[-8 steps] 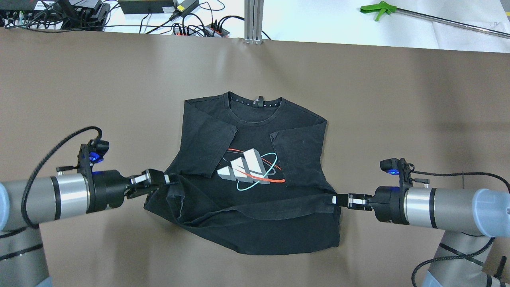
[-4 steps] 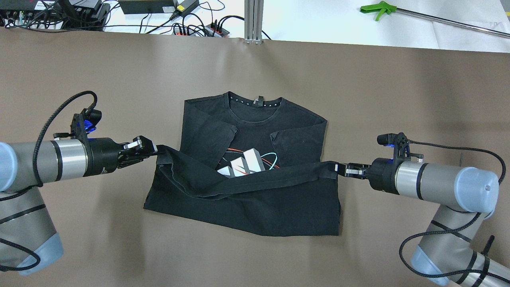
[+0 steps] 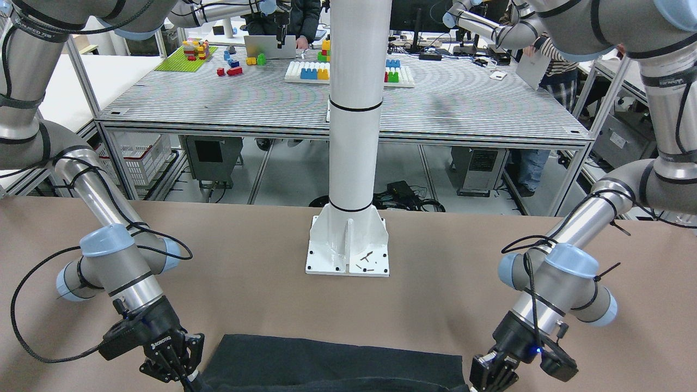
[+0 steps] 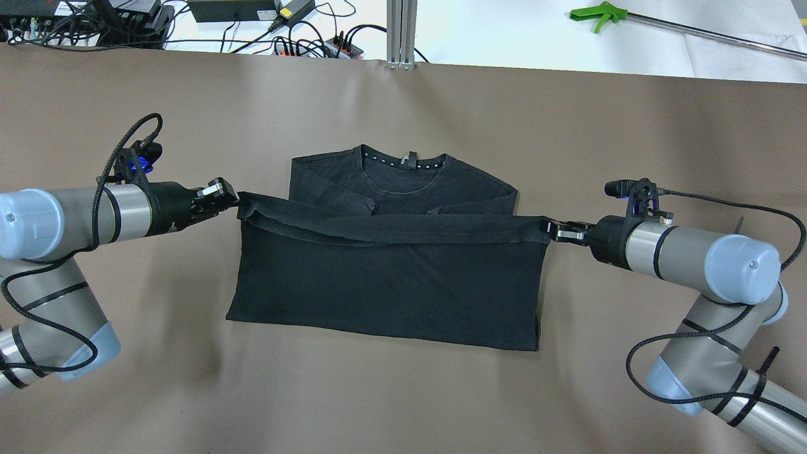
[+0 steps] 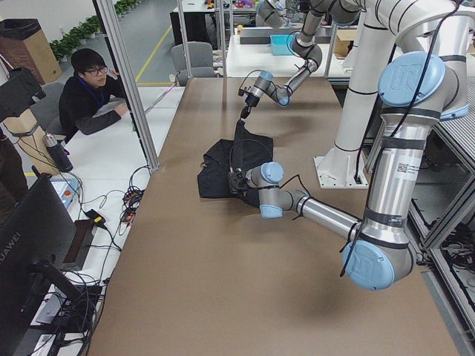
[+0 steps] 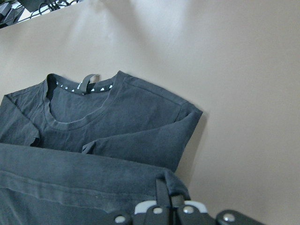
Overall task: Fold clothes
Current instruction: 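Carry the hem with both grippers toward the collar, folding the shirt in half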
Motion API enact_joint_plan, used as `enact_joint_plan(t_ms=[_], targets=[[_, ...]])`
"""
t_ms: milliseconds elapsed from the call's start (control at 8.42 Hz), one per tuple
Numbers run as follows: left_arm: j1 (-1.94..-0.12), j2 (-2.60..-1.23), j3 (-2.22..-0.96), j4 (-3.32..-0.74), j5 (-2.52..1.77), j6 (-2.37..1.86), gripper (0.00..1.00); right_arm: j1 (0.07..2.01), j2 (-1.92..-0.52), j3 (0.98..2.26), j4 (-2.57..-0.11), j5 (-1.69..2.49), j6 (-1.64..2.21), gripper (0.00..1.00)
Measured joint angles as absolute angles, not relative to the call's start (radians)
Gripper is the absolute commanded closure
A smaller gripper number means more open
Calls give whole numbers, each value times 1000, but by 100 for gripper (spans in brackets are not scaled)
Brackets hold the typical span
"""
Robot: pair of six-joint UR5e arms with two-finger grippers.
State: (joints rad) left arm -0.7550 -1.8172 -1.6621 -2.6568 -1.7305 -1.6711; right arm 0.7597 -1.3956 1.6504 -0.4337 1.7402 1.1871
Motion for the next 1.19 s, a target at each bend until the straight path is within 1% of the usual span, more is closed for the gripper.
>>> enact_joint_plan(t_ms=[356,832,1188], targets=[[-766,-1832,-1644,-2635,-1731,-1662,100,794,-1356,1627,-449,1739,1178,100],[-769,-1895,-1651,-2566,-1728,-1675,100,795,-1266,1626,-535,1740,1186,100],[-786,-1894,-1633,-2562,-1723,-1673,100,814,-1251,1623,-612,1732,1178,100]])
